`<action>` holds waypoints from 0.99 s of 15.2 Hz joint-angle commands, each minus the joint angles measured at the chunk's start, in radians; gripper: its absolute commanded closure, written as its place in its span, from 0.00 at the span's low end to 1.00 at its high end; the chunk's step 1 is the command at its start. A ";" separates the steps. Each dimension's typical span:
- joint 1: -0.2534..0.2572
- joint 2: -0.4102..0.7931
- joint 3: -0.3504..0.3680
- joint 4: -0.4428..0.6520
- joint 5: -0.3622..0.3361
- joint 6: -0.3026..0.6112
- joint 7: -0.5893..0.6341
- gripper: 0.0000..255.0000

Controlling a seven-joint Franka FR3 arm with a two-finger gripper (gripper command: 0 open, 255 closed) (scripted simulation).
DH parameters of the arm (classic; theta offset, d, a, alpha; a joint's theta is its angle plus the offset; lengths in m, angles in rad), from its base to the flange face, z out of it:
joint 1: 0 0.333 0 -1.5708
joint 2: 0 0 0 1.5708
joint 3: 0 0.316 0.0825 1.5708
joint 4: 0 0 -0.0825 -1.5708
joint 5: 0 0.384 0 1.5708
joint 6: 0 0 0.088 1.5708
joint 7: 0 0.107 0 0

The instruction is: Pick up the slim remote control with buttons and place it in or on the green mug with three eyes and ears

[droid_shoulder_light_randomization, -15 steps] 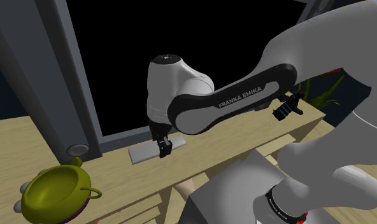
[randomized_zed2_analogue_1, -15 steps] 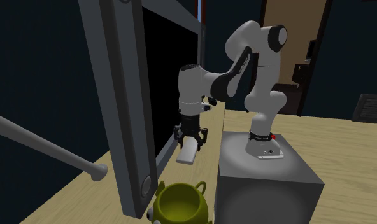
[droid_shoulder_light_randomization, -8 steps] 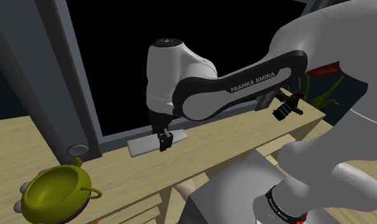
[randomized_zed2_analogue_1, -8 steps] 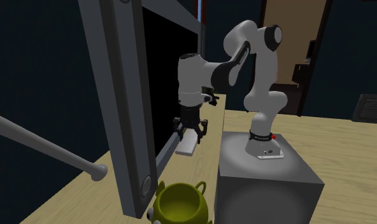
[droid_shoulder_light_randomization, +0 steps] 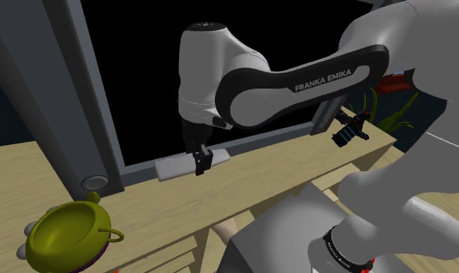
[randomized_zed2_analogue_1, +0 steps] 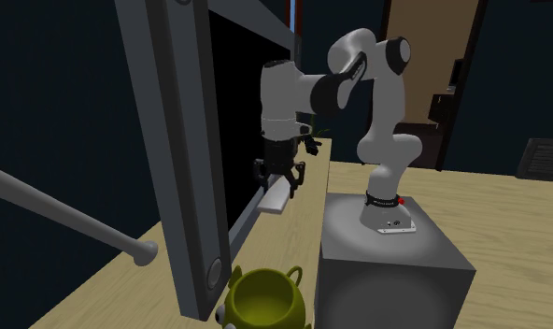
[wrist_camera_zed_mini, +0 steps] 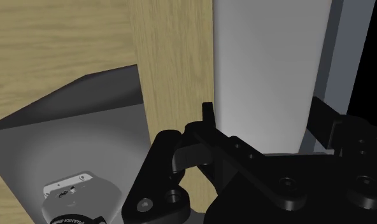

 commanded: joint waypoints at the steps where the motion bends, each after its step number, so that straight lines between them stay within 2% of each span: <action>1: -0.010 0.016 0.021 0.020 -0.009 -0.033 0.009 1.00; 9: -0.026 0.046 0.068 0.098 -0.019 -0.136 0.021 1.00; 12: 0.079 -0.099 -0.025 0.177 0.106 -0.119 -0.021 1.00; 14: 0.143 -0.240 -0.106 0.237 0.242 -0.117 -0.087 1.00; 15: 0.150 -0.333 -0.135 0.271 0.335 -0.124 -0.137 1.00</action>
